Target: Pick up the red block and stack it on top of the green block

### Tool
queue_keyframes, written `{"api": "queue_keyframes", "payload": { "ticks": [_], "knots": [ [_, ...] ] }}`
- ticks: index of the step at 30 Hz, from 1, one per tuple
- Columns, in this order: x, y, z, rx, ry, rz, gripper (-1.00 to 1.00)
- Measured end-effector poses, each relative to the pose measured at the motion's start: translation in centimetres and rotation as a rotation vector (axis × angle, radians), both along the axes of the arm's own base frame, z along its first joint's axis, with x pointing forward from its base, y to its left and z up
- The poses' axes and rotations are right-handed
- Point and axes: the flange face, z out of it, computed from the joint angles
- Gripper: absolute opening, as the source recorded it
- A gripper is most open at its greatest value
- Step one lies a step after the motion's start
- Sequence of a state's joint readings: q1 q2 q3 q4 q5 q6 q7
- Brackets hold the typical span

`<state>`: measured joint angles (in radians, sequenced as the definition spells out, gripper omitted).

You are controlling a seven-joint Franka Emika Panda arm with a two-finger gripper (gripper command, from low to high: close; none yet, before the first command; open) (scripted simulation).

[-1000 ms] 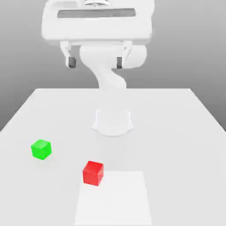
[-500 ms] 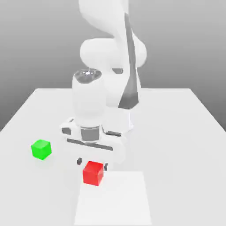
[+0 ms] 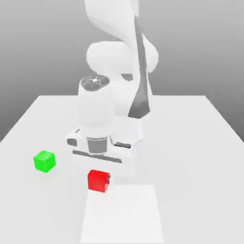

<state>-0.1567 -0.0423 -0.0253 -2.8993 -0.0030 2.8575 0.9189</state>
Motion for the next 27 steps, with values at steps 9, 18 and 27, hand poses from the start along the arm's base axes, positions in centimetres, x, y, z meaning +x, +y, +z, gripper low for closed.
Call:
{"api": "queue_keyframes", "payload": {
  "ticks": [9, 18, 27],
  "knots": [
    [-4.6, -11.0, 3.1, -0.016, -0.003, -0.578, -1.00],
    [-13.7, -20.0, 4.5, -0.001, -0.002, -1.229, -1.00],
    [-14.4, -20.6, -1.6, 0.003, -0.002, -1.281, 1.00]
  ]
}}
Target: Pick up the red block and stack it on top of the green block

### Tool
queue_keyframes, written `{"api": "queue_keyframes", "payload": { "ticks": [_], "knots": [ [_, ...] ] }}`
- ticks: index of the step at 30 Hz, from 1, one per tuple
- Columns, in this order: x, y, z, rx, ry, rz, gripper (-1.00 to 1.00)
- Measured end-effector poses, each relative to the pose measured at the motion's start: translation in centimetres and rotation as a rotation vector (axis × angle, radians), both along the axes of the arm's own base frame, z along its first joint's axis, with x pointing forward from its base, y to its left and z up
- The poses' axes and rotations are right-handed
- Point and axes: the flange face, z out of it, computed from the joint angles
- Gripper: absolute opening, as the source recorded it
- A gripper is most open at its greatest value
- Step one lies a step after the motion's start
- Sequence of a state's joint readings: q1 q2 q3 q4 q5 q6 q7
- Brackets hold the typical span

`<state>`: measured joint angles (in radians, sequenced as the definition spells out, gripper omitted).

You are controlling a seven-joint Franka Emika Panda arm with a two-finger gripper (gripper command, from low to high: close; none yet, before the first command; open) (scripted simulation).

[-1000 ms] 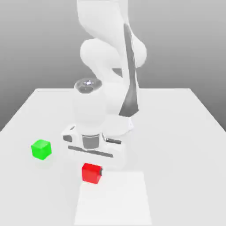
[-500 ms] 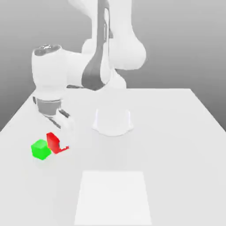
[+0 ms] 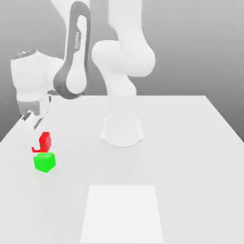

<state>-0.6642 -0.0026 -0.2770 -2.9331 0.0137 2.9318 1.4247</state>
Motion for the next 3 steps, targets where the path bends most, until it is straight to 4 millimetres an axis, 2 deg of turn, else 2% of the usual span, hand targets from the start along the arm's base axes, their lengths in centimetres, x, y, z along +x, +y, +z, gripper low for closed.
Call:
{"api": "queue_keyframes", "payload": {
  "ticks": [3],
  "knots": [
    [0.32, 0.23, 0.00, 0.000, 0.000, 0.012, 1.00]
  ]
}}
